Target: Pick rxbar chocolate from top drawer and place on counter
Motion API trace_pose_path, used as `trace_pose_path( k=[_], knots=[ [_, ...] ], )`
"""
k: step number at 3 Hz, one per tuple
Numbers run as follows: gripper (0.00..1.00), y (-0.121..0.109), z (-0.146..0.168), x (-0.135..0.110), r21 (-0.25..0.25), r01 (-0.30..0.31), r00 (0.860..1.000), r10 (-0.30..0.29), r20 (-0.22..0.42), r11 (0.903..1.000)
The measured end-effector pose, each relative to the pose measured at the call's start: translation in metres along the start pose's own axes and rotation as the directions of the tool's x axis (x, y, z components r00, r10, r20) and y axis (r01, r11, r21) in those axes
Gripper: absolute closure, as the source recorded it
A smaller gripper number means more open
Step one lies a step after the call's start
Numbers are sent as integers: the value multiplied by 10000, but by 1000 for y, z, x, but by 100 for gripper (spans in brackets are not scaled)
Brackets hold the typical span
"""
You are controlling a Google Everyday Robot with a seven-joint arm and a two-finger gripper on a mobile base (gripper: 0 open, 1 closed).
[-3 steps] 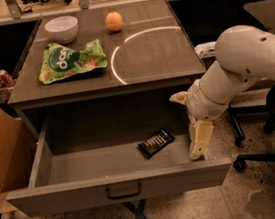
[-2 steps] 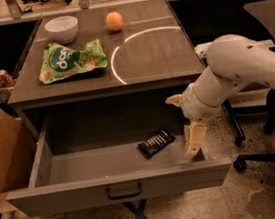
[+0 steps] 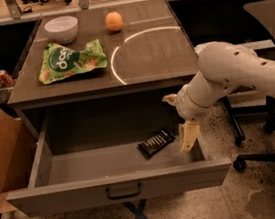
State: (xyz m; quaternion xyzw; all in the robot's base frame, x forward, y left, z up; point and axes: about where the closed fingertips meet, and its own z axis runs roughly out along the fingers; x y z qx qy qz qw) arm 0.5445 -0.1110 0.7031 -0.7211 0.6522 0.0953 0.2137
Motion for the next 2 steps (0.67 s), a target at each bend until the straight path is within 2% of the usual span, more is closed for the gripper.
trace_pose_path(
  k=[1,2],
  knots=[
    [0,-4,21,-3,136,408,9986,-403,-345,9991],
    [0,-4,43,-7,-5,804,9937,-802,-789,9968]
  ],
)
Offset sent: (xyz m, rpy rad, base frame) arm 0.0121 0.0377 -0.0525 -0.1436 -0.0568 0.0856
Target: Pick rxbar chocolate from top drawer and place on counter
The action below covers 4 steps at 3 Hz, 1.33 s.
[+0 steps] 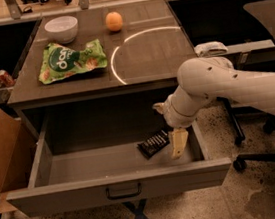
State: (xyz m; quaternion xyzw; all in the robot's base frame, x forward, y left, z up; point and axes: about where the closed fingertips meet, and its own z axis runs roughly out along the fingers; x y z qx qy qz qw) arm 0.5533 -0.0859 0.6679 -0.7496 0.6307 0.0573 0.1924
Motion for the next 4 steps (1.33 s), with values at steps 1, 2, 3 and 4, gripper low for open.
trace_pose_path(
  k=[1,2,3,4],
  knots=[
    [0,-2,20,-7,-262,444,9986,-451,-269,9987],
    [0,-3,34,-14,-622,604,9980,-613,-131,9962],
    [0,-2,43,-15,-845,562,9984,-555,106,9948],
    [0,-1,50,-14,-1017,450,9984,-413,382,9938]
  ],
)
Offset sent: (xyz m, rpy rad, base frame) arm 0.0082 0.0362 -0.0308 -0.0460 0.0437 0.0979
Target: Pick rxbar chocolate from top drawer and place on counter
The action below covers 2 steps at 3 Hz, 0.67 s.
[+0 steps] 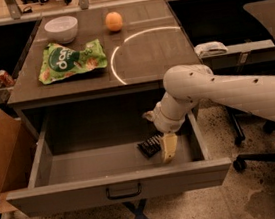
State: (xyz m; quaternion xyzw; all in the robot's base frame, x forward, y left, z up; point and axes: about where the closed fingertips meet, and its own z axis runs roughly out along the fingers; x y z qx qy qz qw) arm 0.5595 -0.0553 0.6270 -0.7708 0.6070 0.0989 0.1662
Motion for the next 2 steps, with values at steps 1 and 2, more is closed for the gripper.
trace_pose_path(
  k=[1,2],
  knots=[
    [0,-1,6,3,-175,-156,9996,160,241,9997],
    [2,-5,17,12,-529,-361,9978,389,528,9979]
  ],
)
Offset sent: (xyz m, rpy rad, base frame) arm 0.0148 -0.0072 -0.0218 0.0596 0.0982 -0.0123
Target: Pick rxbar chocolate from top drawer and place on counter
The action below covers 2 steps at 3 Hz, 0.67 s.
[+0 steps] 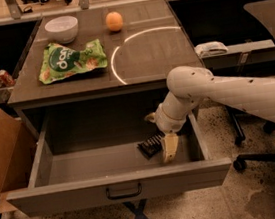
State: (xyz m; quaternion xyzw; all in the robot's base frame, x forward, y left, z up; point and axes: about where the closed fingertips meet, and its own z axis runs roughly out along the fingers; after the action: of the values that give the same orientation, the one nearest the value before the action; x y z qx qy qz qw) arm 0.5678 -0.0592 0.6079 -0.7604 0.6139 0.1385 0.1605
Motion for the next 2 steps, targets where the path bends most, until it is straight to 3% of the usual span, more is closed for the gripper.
trace_pose_path(
  k=[2],
  knots=[
    [49,1,14,25,-312,-502,9987,504,33,9982]
  ],
)
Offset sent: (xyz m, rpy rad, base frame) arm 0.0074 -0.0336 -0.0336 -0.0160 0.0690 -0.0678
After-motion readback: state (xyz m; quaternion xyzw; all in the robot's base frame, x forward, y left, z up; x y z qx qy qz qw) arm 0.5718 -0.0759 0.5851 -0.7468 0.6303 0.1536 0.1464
